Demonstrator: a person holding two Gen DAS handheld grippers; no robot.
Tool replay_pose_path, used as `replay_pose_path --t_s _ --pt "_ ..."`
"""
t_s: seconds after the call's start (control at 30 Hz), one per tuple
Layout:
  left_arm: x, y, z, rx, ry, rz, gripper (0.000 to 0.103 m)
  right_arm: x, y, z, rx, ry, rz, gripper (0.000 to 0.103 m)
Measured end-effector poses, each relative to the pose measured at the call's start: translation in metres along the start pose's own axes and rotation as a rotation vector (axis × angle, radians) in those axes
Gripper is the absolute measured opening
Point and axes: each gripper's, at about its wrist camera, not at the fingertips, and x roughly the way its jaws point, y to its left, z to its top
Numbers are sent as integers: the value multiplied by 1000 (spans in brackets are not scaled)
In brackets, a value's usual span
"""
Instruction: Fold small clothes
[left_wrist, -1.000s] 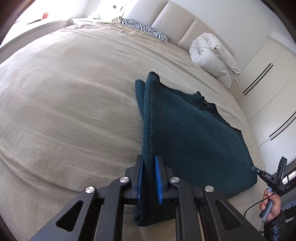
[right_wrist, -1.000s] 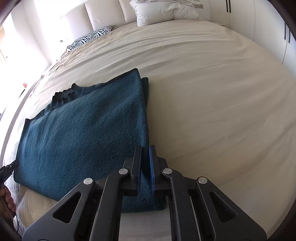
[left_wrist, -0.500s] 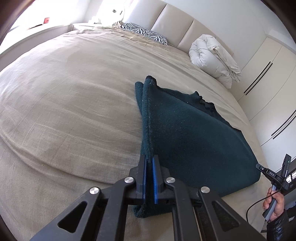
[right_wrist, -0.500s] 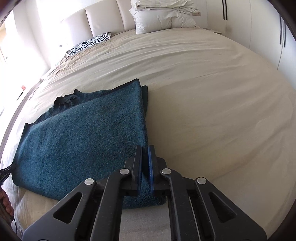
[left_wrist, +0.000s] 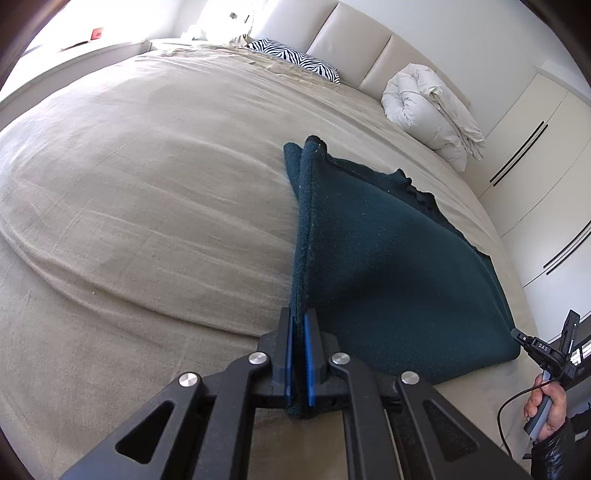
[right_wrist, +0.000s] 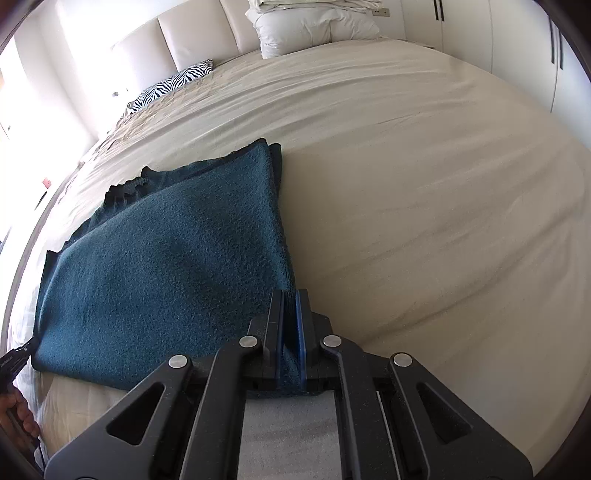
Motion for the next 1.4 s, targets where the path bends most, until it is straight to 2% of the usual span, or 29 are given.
replay_pose_path --t_s 0.73,0.9,0.93,1.0,1.03,1.1,1.2,1.23,1.27,1.33,1.4 --pt "4 9 -4 -14 23 -20 8 6 -6 -16 20 13 -5 5" --pt "-1 15 -3 -46 38 -56 17 9 -12 -13 46 25 38 7" --pt "-4 15 -3 -44 38 -51 17 6 -14 -12 59 21 53 8" --pt "-13 14 -3 -40 27 -41 18 -3 -22 -10 106 -2 73 25" --pt "-19 13 -2 -43 17 -34 18 -9 -27 -10 132 -19 71 30" --pt "-33 10 4 -33 -17 -7 18 -23 -37 -10 184 -61 57 50" --pt "-51 -5 22 8 -87 12 19 -45 -41 -3 216 -132 60 50" --pt "-53 -14 31 29 -105 7 25 -50 -38 1 209 -145 70 50" --pt "-52 -24 39 51 -121 -5 29 -53 -32 7 202 -150 101 50" --pt "-42 -47 56 107 -141 -19 46 -52 -14 19 185 -142 196 50" --pt "-23 -71 71 171 -166 -26 48 -42 14 32 152 -124 277 50"
